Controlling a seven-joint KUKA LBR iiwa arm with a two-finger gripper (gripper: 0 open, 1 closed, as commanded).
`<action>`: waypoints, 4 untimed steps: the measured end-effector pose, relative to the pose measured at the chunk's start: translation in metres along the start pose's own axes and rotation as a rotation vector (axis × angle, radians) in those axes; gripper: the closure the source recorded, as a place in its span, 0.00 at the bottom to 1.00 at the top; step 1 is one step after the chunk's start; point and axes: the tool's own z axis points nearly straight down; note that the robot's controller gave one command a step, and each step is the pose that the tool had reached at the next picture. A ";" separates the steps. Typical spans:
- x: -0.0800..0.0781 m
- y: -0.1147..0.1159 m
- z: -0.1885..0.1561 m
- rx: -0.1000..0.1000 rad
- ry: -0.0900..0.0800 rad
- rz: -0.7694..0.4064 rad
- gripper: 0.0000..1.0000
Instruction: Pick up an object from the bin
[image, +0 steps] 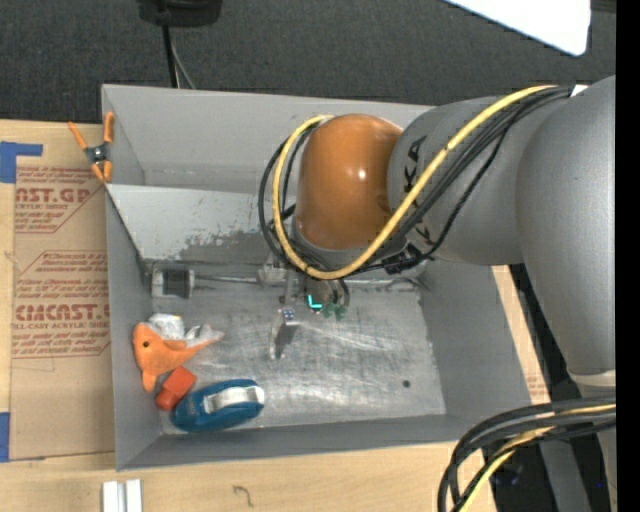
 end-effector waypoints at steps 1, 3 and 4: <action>-0.002 0.000 -0.004 -0.001 -0.007 0.001 0.00; -0.006 0.049 0.047 -0.004 -0.008 -0.116 0.00; -0.025 0.059 0.087 -0.003 -0.007 -0.079 1.00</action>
Offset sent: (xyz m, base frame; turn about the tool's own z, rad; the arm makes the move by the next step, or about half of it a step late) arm 0.0164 0.0700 -0.0473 -0.1580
